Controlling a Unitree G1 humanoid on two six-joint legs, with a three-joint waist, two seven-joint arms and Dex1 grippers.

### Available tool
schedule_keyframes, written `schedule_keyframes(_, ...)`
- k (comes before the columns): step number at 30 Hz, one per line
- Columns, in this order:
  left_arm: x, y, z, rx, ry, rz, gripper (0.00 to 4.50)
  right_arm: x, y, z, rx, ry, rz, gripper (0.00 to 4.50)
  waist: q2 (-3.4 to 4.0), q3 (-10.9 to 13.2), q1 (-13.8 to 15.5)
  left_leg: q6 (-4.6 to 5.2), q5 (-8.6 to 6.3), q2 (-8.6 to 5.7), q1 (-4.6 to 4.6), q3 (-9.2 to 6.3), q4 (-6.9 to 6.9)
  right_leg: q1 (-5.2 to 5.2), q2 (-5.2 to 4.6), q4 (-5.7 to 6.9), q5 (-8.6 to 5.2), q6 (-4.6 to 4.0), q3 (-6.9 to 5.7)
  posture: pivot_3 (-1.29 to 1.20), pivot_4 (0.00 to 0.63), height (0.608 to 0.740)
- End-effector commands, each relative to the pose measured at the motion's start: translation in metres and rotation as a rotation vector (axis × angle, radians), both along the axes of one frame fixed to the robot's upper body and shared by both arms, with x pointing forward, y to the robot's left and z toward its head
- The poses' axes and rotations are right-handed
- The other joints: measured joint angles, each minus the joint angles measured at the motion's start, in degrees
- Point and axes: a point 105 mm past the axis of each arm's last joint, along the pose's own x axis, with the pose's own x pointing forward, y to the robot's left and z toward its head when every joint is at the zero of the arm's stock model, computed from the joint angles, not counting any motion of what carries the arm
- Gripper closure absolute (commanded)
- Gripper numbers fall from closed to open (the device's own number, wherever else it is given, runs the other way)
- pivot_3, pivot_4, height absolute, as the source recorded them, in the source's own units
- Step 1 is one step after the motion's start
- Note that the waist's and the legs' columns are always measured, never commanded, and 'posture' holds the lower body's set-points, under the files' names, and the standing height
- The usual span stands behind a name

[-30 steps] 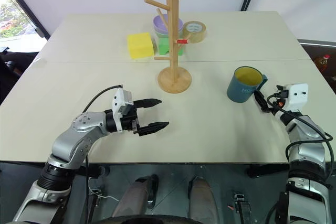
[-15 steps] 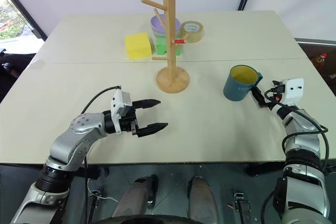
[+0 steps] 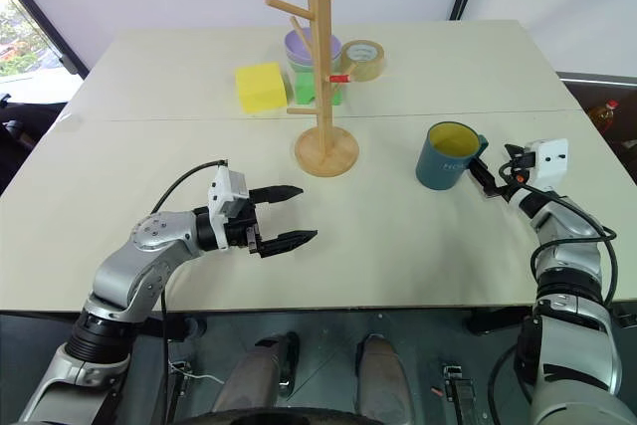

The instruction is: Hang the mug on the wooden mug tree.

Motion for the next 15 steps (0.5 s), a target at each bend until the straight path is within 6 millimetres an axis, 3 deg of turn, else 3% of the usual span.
schedule_keyframes(1, 0.0005, 0.0023, 0.0125, -0.021, -0.040, 0.005, 0.00, 0.0037, -0.0030, 0.0175, -0.027, -0.048, 0.003, 0.04, 0.00, 0.00, 0.01, 0.00, 0.00, 0.00, 0.00, 0.00, 0.00, 0.00, 0.00, 0.00, 0.00, 0.00, 0.00, 0.00, 0.150, 0.740)
schedule_keyframes(2, 0.0006, 0.0025, 0.0127, -0.021, -0.041, 0.007, 0.00, 0.0042, -0.0023, 0.0174, -0.024, -0.047, 0.009, 0.04, 0.00, 0.00, 0.01, 0.00, 0.00, 0.00, 0.00, 0.00, 0.00, 0.00, 0.00, 0.00, 0.00, 0.00, 0.00, 0.00, 0.150, 0.740)
schedule_keyframes(5, 0.0007, 0.0030, 0.0132, -0.021, -0.043, 0.011, 0.00, 0.0052, -0.0009, 0.0180, -0.015, -0.048, 0.021, 0.86, 0.00, 0.00, 0.03, 0.00, 0.00, 0.00, 0.00, 0.00, 0.00, 0.00, 0.00, 0.00, 0.00, 0.00, 0.00, 0.00, 0.150, 0.740)
schedule_keyframes(12, 0.0003, 0.0043, 0.0133, -0.022, -0.044, 0.019, 0.00, 0.0031, 0.0009, 0.0207, 0.002, -0.064, 0.050, 4.45, 0.00, 0.00, 0.03, 0.00, 0.00, 0.00, 0.00, 0.00, 0.00, 0.01, 0.00, 0.00, 0.00, 0.00, 0.01, 0.00, 0.150, 0.740)
schedule_keyframes(15, 0.0005, 0.0047, 0.0132, -0.022, -0.044, 0.022, 0.00, 0.0002, -0.0014, 0.0224, 0.007, -0.079, 0.043, 4.45, 0.00, 0.00, 0.03, 0.00, 0.00, -0.01, 0.00, 0.01, 0.00, 0.01, 0.00, 0.00, 0.00, 0.01, 0.01, 0.00, 0.150, 0.740)
